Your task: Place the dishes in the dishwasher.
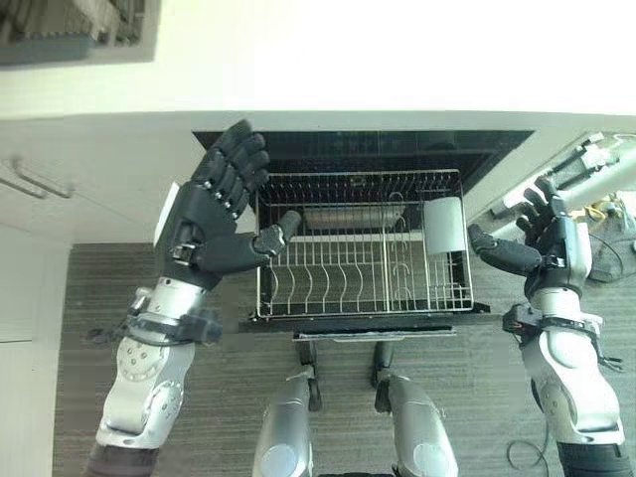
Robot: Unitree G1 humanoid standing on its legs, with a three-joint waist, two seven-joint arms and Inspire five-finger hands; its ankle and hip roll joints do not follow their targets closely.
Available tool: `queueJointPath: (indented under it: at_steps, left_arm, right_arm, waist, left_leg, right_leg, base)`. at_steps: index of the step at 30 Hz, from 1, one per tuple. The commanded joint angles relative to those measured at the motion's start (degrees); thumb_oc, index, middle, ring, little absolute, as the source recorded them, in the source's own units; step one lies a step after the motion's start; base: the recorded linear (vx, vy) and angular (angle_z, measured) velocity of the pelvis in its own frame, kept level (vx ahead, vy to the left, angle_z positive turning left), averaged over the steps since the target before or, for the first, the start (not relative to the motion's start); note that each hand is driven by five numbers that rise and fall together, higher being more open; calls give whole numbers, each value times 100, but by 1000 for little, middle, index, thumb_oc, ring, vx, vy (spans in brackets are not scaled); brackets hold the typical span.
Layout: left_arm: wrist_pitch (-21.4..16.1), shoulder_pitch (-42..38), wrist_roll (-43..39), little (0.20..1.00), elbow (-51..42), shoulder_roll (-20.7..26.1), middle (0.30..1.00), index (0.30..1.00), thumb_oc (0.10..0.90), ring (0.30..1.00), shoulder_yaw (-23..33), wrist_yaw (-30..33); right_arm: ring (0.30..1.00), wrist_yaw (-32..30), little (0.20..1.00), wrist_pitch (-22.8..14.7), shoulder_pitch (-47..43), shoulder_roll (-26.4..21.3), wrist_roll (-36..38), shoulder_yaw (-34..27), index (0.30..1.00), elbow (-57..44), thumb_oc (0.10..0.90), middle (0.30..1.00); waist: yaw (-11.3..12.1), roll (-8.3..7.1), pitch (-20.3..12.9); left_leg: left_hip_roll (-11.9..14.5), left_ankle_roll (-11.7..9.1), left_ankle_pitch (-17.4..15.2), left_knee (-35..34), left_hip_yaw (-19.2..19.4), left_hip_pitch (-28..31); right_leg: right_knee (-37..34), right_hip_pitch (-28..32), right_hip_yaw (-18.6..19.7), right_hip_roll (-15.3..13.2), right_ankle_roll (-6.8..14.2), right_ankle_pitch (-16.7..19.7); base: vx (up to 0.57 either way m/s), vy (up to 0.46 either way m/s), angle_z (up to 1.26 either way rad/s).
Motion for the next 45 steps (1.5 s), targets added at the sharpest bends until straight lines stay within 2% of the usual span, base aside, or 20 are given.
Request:
queueJointPath:
  at_steps: [1,3,4,5,7,9,11,12,13,15,18,21,25,33,39,41,42,43,44,45]
  left_arm:
    - [-974,-145,-183,900,-644,93,900,900,800,900,-110,-354]
    - [-1124,71,-258,900,-708,48,900,900,800,900,27,-307]
    - [-1134,122,-291,900,-716,38,900,900,800,900,114,-335]
    - [-1034,91,-336,900,-692,65,900,900,800,900,229,-450]
    - [-834,54,-432,900,-664,141,900,900,800,900,281,-611]
    - [-621,111,-488,900,-656,233,900,900,800,900,400,-858]
    - [-481,199,-607,900,-672,317,900,900,800,900,474,-1020]
    - [-476,295,-617,900,-674,358,900,900,800,900,533,-1054]
    - [-430,445,-716,900,-715,386,900,900,800,900,659,-1077]
    - [-394,505,-740,900,-748,412,900,900,800,900,702,-1086]
    - [-356,402,-755,900,-644,361,900,900,800,900,492,-1131]
    - [-439,281,-603,900,-562,198,900,900,800,900,176,-1065]
    - [-460,281,-487,900,-545,127,900,900,800,900,112,-1131]
    - [-556,387,-497,900,-657,77,900,900,800,900,174,-928]
    - [-574,383,-283,900,-621,47,900,900,800,900,251,-859]
    - [-609,411,-410,900,-678,19,900,900,800,900,241,-912]
    - [-583,432,-452,900,-769,-38,900,900,800,900,256,-958]
    - [-580,426,-457,900,-769,-36,900,900,800,900,259,-957]
    - [-602,410,-492,900,-761,-3,900,900,800,900,263,-932]
    - [-728,497,-506,900,-760,0,900,900,800,900,294,-911]
  right_arm:
    - [900,-359,900,-1087,-159,-362,-342,-648,900,-191,800,900]
    - [900,-244,900,-1286,-219,-571,-93,-812,900,-150,800,900]
    - [900,-190,900,-1317,-272,-641,-8,-848,900,-168,800,900]
    - [900,-204,900,-1303,-335,-651,-117,-871,900,-219,800,900]
    - [900,-304,900,-1373,-242,-559,-212,-902,900,-332,800,900]
    - [900,-369,900,-1534,55,-334,-173,-998,900,-501,800,900]
    - [900,-327,900,-1611,203,-122,-108,-979,900,-617,800,900]
    - [900,-185,900,-1629,174,-8,-151,-904,900,-589,800,900]
    - [900,-29,900,-1646,93,80,-294,-790,900,-538,800,900]
    - [900,-76,900,-1663,69,104,-357,-682,900,-511,800,900]
    - [900,-332,900,-1791,168,115,-420,-576,900,-516,800,900]
    - [900,-401,900,-1814,243,52,-509,-584,900,-526,800,900]
    - [900,-381,900,-1992,448,-84,-268,-743,900,-478,800,900]
    - [900,-133,900,-1725,466,-191,-119,-806,900,-603,800,900]
    - [900,102,900,-1713,410,-258,-166,-792,900,-666,800,900]
    - [900,246,900,-1666,456,-401,-195,-870,900,-667,800,900]
    - [900,300,900,-1505,362,-562,-278,-880,900,-679,800,900]
    - [900,304,900,-1466,325,-596,-279,-876,900,-672,800,900]
    - [900,294,900,-1418,172,-710,-233,-811,900,-604,800,900]
    - [900,308,900,-1476,114,-765,-209,-731,900,-568,800,900]
  waist:
    - [-269,-235,-966]
    - [-136,-220,-1125]
    - [-72,-204,-1184]
    - [-37,-190,-1307]
    - [-54,-185,-1388]
    - [-36,-220,-1408]
    - [3,-276,-1363]
    - [78,-252,-1318]
    - [186,-164,-1293]
    - [213,-74,-1307]
    - [69,-32,-1427]
    - [-40,-105,-1457]
    - [-82,-150,-1471]
    - [-29,-128,-1674]
    - [-20,-163,-1661]
    - [94,-371,-1587]
    - [134,-434,-1482]
    - [133,-440,-1477]
    - [134,-427,-1448]
    - [152,-247,-1459]
  left_leg:
    - [563,-275,-583,620,-292,411]
    - [403,-255,-806,620,-1069,566]
    - [350,-248,-892,620,-1271,620]
    - [305,-225,-959,620,-1269,639]
    - [237,-192,-1056,620,-1188,659]
    - [-5,-105,-1173,620,-1222,725]
    - [-206,-7,-1302,620,-1157,877]
    - [-260,66,-1390,620,-1070,1000]
    - [-265,144,-1447,620,-908,1085]
    - [-252,212,-1469,620,-900,1096]
    - [-504,426,-1438,620,-1187,1010]
    - [-756,468,-1366,620,-1303,1016]
    - [-861,456,-1352,620,-1249,1079]
    - [-791,435,-1390,620,-1068,1261]
    - [-744,391,-1452,620,-903,1556]
    - [-896,89,-730,716,-758,1617]
    - [-616,-105,-483,1216,-529,1300]
    - [-550,-90,-511,1141,-481,1297]
    - [-313,-44,-674,620,-382,1371]
    - [89,-245,-516,620,-679,737]
  right_leg:
    - [73,91,228,-135,294,-697]
    - [73,49,549,-132,357,-665]
    - [73,19,645,-157,426,-646]
    - [73,-56,752,-322,621,-527]
    - [73,-94,777,-558,801,-334]
    - [73,-71,764,-858,924,13]
    - [73,-184,616,-1149,1056,580]
    - [73,-170,390,-1210,1124,698]
    - [73,-17,-54,-1065,1102,681]
    - [73,147,-282,-771,978,460]
    - [73,595,-92,448,529,-394]
    - [73,643,88,974,325,-486]
    - [73,597,-40,959,252,-658]
    - [73,832,-250,929,83,-913]
    - [73,933,-323,872,29,-940]
    - [73,1130,-218,698,-112,-1002]
    - [73,1242,-274,579,-191,-1005]
    - [73,1255,-276,563,-184,-1003]
    - [73,1344,-194,558,-107,-1077]
    - [73,1375,2,775,-68,-1200]
  base:
    - [9,464,76]
    - [88,670,21]
    - [79,802,-83]
    - [46,642,-123]
    - [94,556,-75]
    - [116,480,-5]
    - [70,400,10]
    - [7,515,-13]
    - [-34,476,-52]
    - [-36,302,-99]
    - [41,202,-28]
    - [42,84,58]
    - [52,-20,34]
    - [59,-73,-7]
    - [52,-92,11]
    - [22,-87,8]
    - [-33,-35,17]
    - [26,65,25]
    - [79,235,31]
    - [92,250,16]
